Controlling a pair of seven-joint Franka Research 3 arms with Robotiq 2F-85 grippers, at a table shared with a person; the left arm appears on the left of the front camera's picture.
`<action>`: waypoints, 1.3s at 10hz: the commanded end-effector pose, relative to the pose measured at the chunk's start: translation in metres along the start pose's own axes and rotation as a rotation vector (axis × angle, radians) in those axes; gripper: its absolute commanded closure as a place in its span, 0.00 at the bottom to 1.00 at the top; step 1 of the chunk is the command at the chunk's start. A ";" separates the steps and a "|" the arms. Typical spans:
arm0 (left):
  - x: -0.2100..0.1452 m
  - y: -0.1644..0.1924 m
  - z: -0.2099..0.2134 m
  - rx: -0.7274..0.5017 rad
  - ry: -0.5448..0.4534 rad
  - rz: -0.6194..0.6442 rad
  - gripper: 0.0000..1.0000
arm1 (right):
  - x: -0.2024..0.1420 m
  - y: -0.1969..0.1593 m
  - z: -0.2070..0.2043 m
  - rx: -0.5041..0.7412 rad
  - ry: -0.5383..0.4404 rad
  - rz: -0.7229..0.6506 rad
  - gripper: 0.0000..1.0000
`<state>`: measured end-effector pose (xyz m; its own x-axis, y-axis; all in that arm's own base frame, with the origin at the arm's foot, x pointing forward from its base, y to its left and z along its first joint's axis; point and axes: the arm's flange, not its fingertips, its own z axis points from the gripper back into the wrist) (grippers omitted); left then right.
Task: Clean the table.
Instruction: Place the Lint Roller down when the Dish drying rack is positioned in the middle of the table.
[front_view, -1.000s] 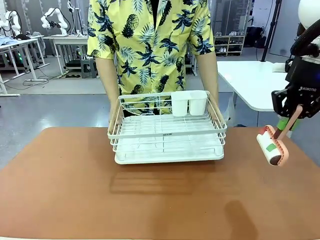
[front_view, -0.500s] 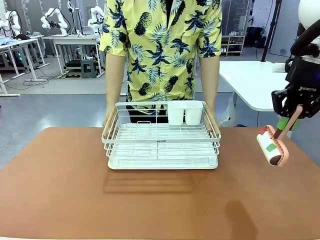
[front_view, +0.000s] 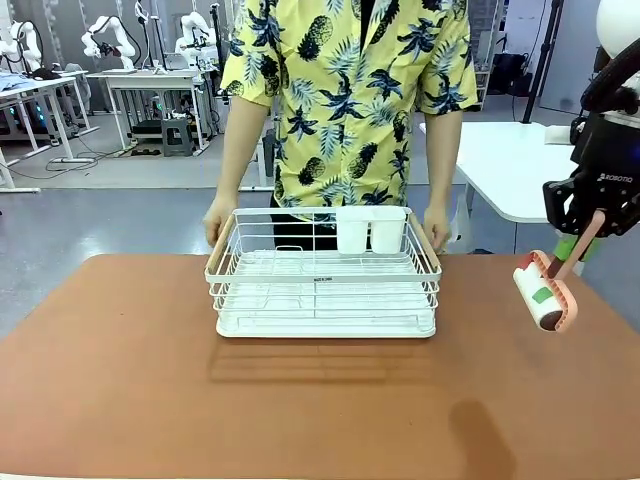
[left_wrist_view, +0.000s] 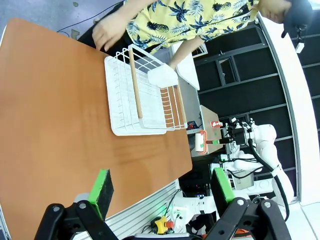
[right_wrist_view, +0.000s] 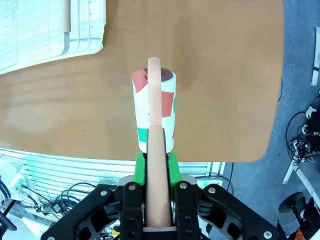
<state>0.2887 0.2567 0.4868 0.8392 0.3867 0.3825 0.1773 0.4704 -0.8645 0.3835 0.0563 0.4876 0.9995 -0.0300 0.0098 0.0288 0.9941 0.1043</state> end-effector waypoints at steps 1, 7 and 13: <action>-0.001 -0.001 0.002 -0.022 -0.009 -0.015 0.00 | 0.000 0.001 0.003 -0.012 0.002 0.004 0.79; -0.001 -0.001 0.002 -0.022 -0.009 -0.015 0.00 | 0.000 0.001 0.003 -0.012 0.002 0.004 0.79; -0.001 -0.001 0.002 -0.022 -0.009 -0.015 0.00 | 0.135 0.010 -0.007 0.046 -0.203 -1.404 0.79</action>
<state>0.2883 0.2570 0.4868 0.8385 0.3877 0.3828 0.1772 0.4704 -0.8645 0.4655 0.0498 0.4889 0.8875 -0.4605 0.0182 0.4472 0.8701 0.2072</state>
